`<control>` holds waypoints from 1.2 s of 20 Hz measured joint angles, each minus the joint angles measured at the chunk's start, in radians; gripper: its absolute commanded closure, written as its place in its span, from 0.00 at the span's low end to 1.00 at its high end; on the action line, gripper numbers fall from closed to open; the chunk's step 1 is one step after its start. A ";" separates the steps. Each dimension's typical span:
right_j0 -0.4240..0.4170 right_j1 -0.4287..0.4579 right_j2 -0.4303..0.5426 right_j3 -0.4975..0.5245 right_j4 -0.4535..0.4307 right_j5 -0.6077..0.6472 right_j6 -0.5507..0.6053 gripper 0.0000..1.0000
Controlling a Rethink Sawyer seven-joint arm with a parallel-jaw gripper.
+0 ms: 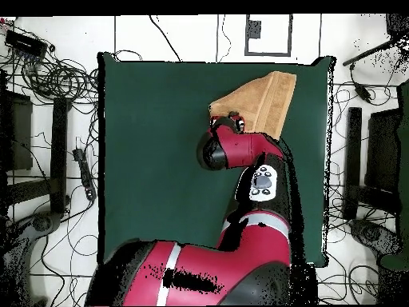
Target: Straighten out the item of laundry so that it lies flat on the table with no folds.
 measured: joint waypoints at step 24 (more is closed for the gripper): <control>-0.004 -0.037 -0.010 0.017 0.048 0.116 0.000 0.00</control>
